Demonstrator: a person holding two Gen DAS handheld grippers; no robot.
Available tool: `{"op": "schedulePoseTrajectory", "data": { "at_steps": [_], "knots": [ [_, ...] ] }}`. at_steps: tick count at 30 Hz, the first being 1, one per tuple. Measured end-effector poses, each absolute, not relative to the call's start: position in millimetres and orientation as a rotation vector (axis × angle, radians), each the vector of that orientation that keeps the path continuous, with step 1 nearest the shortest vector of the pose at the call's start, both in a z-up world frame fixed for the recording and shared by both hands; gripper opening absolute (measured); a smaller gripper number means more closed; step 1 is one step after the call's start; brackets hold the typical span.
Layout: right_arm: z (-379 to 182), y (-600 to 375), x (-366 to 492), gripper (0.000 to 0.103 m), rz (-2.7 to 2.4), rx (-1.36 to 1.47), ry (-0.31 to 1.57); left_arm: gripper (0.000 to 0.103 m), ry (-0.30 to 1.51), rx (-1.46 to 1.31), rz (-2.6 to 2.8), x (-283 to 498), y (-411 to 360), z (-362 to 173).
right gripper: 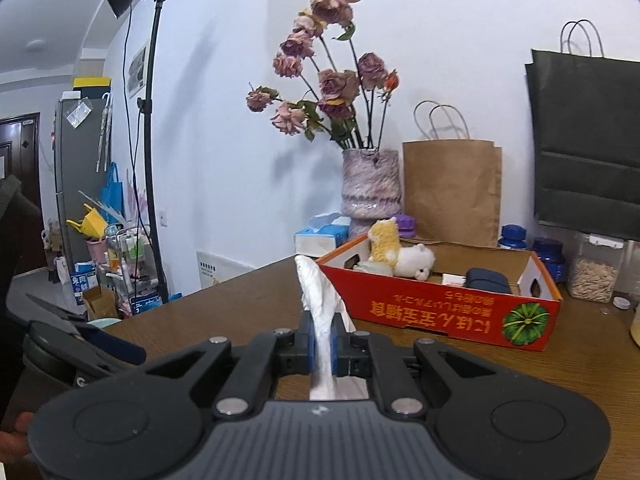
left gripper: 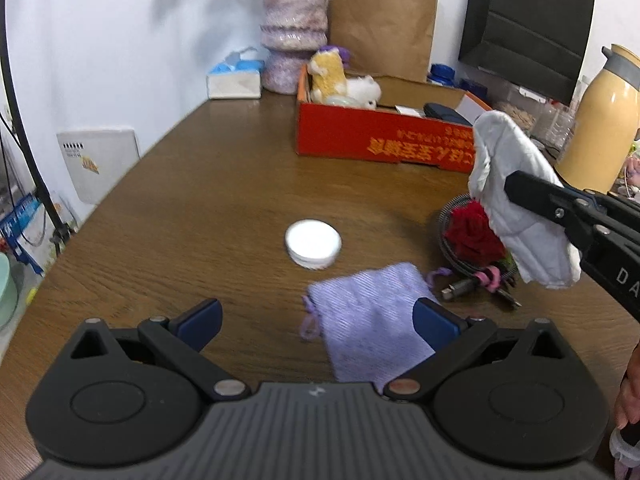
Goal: Flip cup upright
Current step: 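Grasp the lavender drawstring bag with the left gripper while the right gripper holds the cloth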
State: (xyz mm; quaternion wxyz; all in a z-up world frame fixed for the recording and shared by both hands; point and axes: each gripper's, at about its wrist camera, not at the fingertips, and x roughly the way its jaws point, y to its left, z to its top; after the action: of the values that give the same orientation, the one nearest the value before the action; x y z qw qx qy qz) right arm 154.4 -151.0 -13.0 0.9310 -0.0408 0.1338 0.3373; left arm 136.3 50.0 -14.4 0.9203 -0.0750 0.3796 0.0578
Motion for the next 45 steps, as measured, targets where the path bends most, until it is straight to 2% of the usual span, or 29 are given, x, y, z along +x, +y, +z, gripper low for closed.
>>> {"op": "schedulePoseTrajectory", "data": {
  "at_steps": [13,37,40,45],
  "knots": [
    [-24,-201,144,0.007,0.643,-0.114,0.281,0.103,0.891,-0.234,0.144,151,13,-42],
    [-35,-236,135,0.007,0.586,-0.091,0.282,0.102,0.777,-0.106,0.258,148,-31,-58],
    [-36,-236,135,0.007,0.578,-0.089,0.284,0.094,0.762,-0.102,0.253,144,-32,-57],
    [-38,-236,135,0.007,0.567,-0.083,0.289,0.062,0.726,-0.087,0.227,134,-34,-54]
  ]
}}
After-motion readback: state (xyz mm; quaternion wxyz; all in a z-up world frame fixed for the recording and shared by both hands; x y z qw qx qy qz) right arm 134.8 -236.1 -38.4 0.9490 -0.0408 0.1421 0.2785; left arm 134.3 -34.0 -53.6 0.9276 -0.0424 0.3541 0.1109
